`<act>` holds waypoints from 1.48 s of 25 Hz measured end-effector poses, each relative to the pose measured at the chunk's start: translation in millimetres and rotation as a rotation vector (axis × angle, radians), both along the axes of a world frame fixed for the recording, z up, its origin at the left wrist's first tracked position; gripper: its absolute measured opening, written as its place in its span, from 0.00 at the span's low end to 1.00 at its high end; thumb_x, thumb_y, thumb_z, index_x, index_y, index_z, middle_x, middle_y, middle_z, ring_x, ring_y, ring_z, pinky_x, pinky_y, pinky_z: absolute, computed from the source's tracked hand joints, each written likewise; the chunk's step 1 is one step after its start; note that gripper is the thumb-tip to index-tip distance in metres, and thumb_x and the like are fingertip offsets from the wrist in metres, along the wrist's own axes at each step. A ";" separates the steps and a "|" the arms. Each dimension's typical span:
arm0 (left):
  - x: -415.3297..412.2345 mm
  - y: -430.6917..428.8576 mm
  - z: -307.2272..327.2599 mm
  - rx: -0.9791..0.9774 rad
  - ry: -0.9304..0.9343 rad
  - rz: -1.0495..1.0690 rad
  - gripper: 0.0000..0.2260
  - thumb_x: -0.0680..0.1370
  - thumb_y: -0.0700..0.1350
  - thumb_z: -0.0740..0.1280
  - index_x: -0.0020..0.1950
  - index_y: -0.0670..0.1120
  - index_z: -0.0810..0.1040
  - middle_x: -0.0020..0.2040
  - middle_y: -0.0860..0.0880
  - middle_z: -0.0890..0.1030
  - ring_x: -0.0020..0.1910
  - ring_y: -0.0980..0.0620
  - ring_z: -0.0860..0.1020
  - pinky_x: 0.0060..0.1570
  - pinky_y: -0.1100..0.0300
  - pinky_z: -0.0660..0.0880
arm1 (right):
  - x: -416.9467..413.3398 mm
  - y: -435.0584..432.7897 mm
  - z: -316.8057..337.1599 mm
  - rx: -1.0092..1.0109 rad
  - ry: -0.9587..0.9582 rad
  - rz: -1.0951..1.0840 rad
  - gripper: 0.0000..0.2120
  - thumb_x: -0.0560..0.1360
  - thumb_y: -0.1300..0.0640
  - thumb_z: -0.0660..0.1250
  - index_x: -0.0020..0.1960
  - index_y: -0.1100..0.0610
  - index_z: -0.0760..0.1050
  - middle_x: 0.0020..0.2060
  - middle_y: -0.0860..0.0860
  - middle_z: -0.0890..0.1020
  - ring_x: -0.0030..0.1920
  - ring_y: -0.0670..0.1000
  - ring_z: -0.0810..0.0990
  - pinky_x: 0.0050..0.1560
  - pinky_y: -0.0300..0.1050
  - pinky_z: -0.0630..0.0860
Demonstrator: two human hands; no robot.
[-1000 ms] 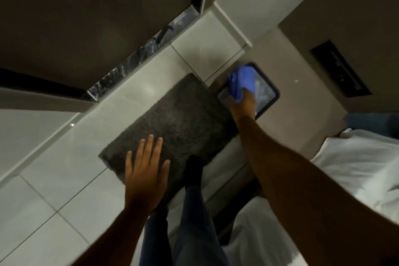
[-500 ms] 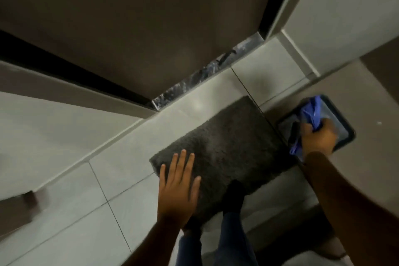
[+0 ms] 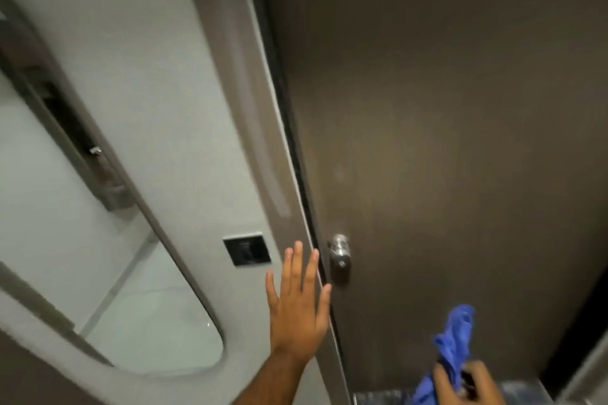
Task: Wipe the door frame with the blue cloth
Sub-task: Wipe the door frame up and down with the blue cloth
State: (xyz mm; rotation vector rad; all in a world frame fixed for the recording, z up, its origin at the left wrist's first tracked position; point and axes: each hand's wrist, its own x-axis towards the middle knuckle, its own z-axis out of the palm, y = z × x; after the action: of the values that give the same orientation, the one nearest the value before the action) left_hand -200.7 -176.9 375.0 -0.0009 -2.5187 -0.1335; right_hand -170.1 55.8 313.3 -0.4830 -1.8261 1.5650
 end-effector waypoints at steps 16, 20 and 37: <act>-163.2 -140.4 305.6 0.062 0.654 0.072 0.31 0.87 0.51 0.54 0.90 0.52 0.51 0.91 0.48 0.51 0.90 0.45 0.50 0.86 0.37 0.48 | -129.8 -220.6 199.0 0.494 0.441 0.411 0.18 0.66 0.67 0.80 0.50 0.54 0.80 0.43 0.45 0.80 0.39 0.50 0.80 0.39 0.51 0.81; -178.6 -148.3 298.9 0.037 0.725 0.059 0.31 0.87 0.52 0.53 0.91 0.54 0.50 0.91 0.49 0.50 0.90 0.45 0.49 0.86 0.40 0.43 | -152.5 -229.3 180.3 0.562 0.529 0.422 0.17 0.67 0.61 0.79 0.53 0.52 0.79 0.50 0.42 0.78 0.46 0.45 0.80 0.44 0.42 0.80; -184.4 -151.5 294.4 0.026 0.786 0.023 0.27 0.90 0.54 0.42 0.91 0.53 0.50 0.90 0.48 0.52 0.89 0.44 0.51 0.86 0.39 0.46 | -191.6 -233.1 131.6 1.286 0.490 0.014 0.44 0.78 0.41 0.62 0.88 0.46 0.45 0.88 0.48 0.45 0.89 0.51 0.43 0.89 0.55 0.38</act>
State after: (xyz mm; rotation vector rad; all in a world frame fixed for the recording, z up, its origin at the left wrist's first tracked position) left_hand -385.1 -328.4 669.5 -0.0109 -1.7318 -0.1256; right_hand -361.7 -177.3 445.0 0.4723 -1.9674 0.2199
